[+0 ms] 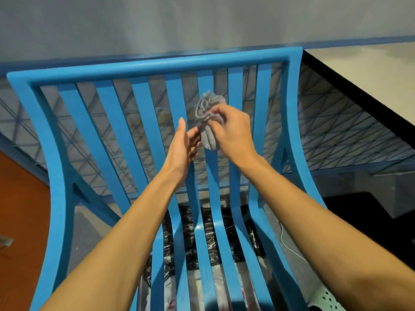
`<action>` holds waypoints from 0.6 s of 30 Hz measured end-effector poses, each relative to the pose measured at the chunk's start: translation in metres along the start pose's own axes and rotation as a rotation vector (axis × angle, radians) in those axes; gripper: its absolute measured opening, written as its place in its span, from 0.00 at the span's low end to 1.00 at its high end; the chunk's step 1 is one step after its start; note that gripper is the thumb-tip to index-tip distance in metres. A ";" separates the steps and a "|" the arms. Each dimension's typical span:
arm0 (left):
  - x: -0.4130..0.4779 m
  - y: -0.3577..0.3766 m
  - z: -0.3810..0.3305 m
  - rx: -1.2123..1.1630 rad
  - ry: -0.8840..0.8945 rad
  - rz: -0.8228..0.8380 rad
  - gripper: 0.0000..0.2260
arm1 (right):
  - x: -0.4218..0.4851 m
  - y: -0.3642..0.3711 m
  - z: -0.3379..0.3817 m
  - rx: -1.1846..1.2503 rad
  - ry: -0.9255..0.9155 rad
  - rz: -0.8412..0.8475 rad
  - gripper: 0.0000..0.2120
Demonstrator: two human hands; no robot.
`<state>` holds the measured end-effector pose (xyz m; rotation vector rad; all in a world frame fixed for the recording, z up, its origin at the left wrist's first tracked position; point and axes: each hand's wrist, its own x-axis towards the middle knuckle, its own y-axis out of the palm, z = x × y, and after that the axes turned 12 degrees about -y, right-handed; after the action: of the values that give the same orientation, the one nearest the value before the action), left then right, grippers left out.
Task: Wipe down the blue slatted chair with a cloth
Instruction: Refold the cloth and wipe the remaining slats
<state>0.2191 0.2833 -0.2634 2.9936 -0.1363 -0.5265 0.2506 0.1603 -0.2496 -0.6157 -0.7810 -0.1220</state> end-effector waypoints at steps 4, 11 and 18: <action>0.004 -0.002 0.006 -0.052 -0.024 0.019 0.32 | 0.019 0.005 0.000 -0.026 -0.112 -0.158 0.08; 0.006 -0.007 0.011 -0.114 -0.034 0.073 0.33 | -0.090 0.030 -0.036 0.079 0.003 -0.007 0.08; 0.002 -0.004 0.008 -0.047 -0.053 0.022 0.32 | -0.194 0.053 -0.066 0.017 0.386 0.341 0.08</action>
<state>0.2182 0.2865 -0.2718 2.9304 -0.1584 -0.5986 0.1705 0.1435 -0.4442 -0.6752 -0.2972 0.0785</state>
